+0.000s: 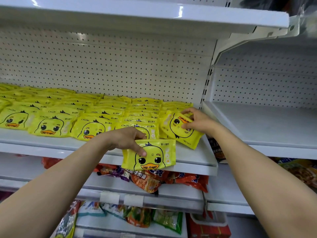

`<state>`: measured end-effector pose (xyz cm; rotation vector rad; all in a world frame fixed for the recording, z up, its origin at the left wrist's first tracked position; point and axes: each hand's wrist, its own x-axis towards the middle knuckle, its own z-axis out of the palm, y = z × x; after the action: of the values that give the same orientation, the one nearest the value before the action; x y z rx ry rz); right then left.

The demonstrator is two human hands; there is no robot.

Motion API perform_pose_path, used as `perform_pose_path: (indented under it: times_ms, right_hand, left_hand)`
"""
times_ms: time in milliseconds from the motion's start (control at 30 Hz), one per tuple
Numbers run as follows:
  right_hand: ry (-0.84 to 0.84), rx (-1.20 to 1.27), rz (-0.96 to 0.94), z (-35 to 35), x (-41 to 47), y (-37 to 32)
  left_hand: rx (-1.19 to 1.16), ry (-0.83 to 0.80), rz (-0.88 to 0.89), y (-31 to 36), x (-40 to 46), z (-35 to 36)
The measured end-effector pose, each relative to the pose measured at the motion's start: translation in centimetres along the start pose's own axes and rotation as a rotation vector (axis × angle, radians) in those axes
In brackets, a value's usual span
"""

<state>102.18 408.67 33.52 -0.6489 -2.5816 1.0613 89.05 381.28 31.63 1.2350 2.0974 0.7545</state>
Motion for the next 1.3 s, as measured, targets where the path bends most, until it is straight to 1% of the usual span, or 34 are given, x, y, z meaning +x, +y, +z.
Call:
perform_pose_path:
  times_ms: [67,133,200,267,333,467,567,700,800,867,967,1067,1200,1300]
  right_hand:
    - [0.012,0.210,0.020,0.0,-0.5,-0.1]
    - [0.108,0.358,0.059,0.2,-1.2,-0.4]
    - [0.246,0.457,0.062,0.3,-1.6,-0.4]
    - [0.310,0.543,0.045,0.3,-1.9,-0.3]
    - [0.301,0.602,0.025,0.4,-2.4,-0.2]
    - [0.317,0.686,0.081,1.2,-3.4,0.2]
    - [0.312,0.700,0.104,1.7,-3.8,0.8]
    - [0.324,0.814,0.171,2.1,-4.3,1.0]
    - [0.344,0.820,0.197,2.0,-4.2,1.3]
    - [0.326,0.803,0.204,1.9,-4.3,1.3]
    - [0.296,0.705,0.196,1.9,-4.4,1.2]
    - [0.343,0.578,0.161,1.7,-4.4,1.3]
    - [0.421,0.177,0.064,0.6,-4.8,0.9]
    - [0.331,-0.027,0.007,-0.2,-4.9,0.5]
  left_hand:
    - [-0.018,0.002,0.019,0.1,0.1,0.1]
    - [-0.053,-0.019,0.056,0.2,0.2,0.2]
    - [-0.074,-0.031,0.078,0.3,0.3,0.3]
    - [-0.083,-0.015,0.083,0.4,0.3,0.3]
    - [-0.102,-0.005,0.094,0.6,0.4,0.3]
    - [-0.137,0.013,0.116,1.0,0.5,0.6]
    - [-0.127,0.016,0.115,1.2,0.8,1.0]
    - [-0.109,-0.001,0.122,1.1,1.0,1.1]
    - [-0.115,0.000,0.115,0.7,1.2,1.1]
    - [-0.117,0.001,0.110,0.5,1.5,1.1]
    - [-0.122,-0.007,0.107,0.3,1.8,1.1]
    - [-0.124,-0.012,0.104,0.2,2.0,1.1]
    - [-0.132,-0.021,0.103,0.2,2.1,1.1]
    - [-0.127,-0.021,0.101,0.4,2.1,1.1]
